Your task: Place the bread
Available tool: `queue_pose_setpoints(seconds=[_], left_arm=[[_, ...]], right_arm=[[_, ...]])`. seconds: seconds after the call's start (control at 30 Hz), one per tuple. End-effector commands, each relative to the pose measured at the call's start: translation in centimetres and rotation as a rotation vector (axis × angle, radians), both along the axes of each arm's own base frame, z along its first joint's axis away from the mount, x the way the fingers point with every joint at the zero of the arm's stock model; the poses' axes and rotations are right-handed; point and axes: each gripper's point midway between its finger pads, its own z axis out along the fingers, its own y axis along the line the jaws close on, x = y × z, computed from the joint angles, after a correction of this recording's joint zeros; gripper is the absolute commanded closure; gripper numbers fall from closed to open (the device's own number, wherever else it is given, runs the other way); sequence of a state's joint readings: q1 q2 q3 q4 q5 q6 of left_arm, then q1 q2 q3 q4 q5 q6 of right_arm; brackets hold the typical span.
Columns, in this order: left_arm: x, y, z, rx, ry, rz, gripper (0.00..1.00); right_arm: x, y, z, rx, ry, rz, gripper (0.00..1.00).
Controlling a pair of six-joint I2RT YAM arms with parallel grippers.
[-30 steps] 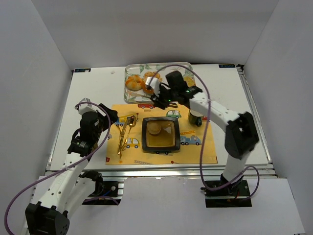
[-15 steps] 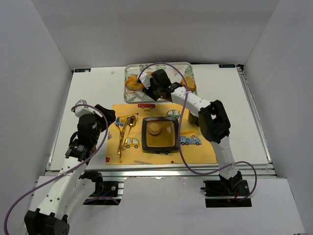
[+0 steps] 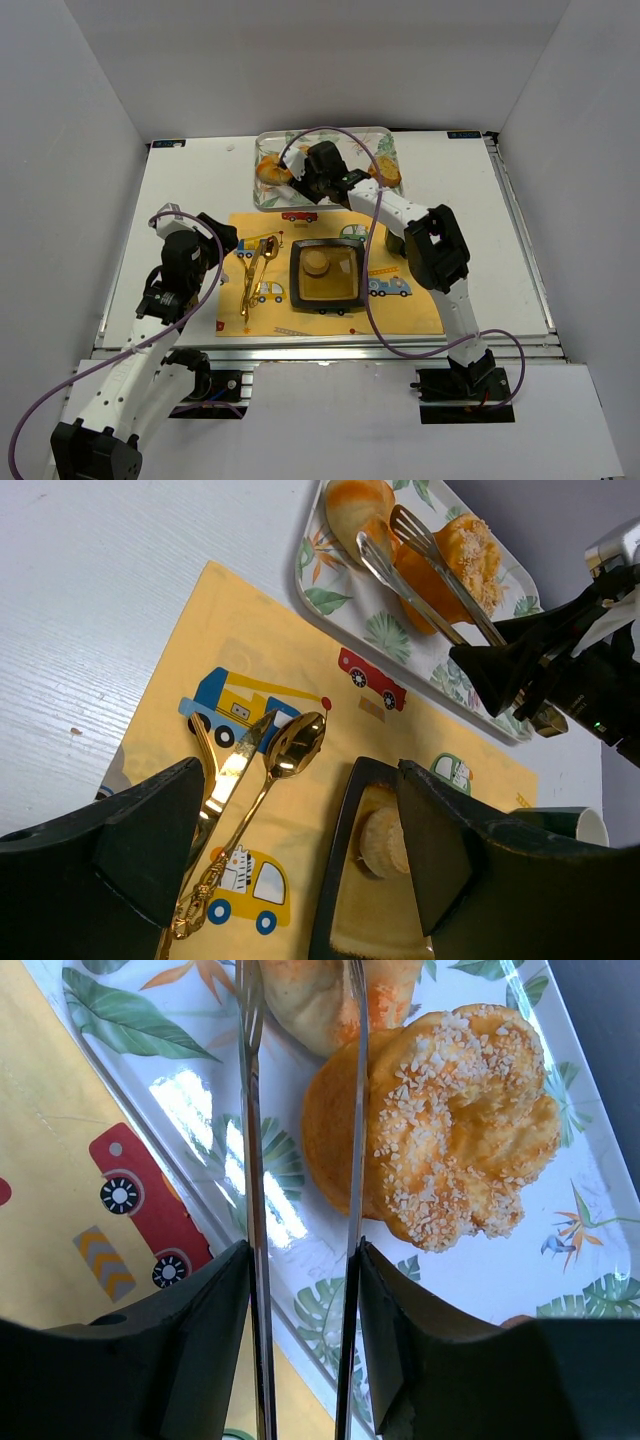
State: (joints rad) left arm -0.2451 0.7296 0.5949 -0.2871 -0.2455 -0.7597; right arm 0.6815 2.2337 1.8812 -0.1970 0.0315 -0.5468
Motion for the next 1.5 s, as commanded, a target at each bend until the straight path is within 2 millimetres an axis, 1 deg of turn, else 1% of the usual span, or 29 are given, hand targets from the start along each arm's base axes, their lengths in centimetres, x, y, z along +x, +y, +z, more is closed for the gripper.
queue_pose_setpoints(seconds=[0.0,0.27,0.4,0.53,0.7,0.83,0.87,0.9,0.93,0.97,1.03,1.07,1.13,1.17,1.23,1.27,1.33,1.37,1.47], left_arm=[[0.0,0.2,0.1,0.004,-0.005,0.009,0.13],[0.0,0.2,0.1,0.009,0.001,0.007,0.13],[0.0,0.3,0.2,0.009,-0.001,0.009,0.13],[-0.2,0.4,0.2,0.010,0.002,0.015,0.13],[-0.3,0.5,0.2,0.005,-0.003,0.018,0.13],[-0.4,0.5,0.4,0.005,-0.006,0.017,0.13],[-0.3,0.4,0.5,0.004,-0.007,0.017,0.13],[-0.3,0.5,0.5,0.006,-0.007,0.018,0.13],[-0.4,0.5,0.6,0.006,-0.009,0.019,0.13],[-0.4,0.6,0.7,0.009,-0.008,0.020,0.13],[-0.5,0.6,0.8,0.008,-0.014,0.022,0.13],[-0.5,0.6,0.8,0.007,-0.014,0.023,0.13],[-0.5,0.6,0.9,0.002,-0.018,0.025,0.13],[-0.5,0.6,0.9,0.000,-0.020,0.026,0.13],[-0.5,0.6,1.1,-0.003,-0.024,0.026,0.13],[-0.5,0.6,1.1,-0.003,-0.026,0.026,0.13],[-0.5,0.6,1.2,-0.005,-0.027,0.027,0.13],[-0.6,0.6,1.1,-0.004,-0.026,0.028,0.13],[-0.6,0.6,1.2,-0.008,-0.029,0.028,0.13]], right_arm=[[1.3,1.0,0.9,0.024,-0.058,-0.005,0.49],[0.8,1.2,-1.2,-0.001,-0.005,-0.017,0.48],[0.8,1.7,-1.3,-0.002,0.004,-0.020,0.52],[0.5,1.8,-1.3,-0.006,0.015,-0.016,0.67],[0.0,1.8,-1.6,-0.012,0.044,-0.006,0.78],[-0.6,1.7,-1.3,0.004,0.078,0.002,0.85],[-0.6,1.6,-1.0,0.014,0.084,-0.003,0.90],[-1.3,2.1,-0.2,0.061,0.116,0.019,0.92],[-1.4,1.9,0.2,0.082,0.134,0.018,0.93],[-1.9,2.2,1.4,0.120,0.148,0.042,0.95],[-2.1,1.8,2.5,0.186,0.193,0.034,0.96],[-2.6,2.1,3.5,0.224,0.213,0.059,0.97],[-2.5,1.6,4.5,0.281,0.256,0.045,0.98],[-2.9,1.7,5.1,0.308,0.276,0.061,0.98],[-2.8,1.1,5.7,0.351,0.312,0.043,0.98],[-3.1,1.1,6.4,0.372,0.323,0.056,0.98],[-3.2,0.5,6.5,0.396,0.354,0.042,0.98],[-3.6,0.6,6.9,0.410,0.365,0.057,0.98],[-4.2,0.2,7.3,0.444,0.410,0.064,0.98]])
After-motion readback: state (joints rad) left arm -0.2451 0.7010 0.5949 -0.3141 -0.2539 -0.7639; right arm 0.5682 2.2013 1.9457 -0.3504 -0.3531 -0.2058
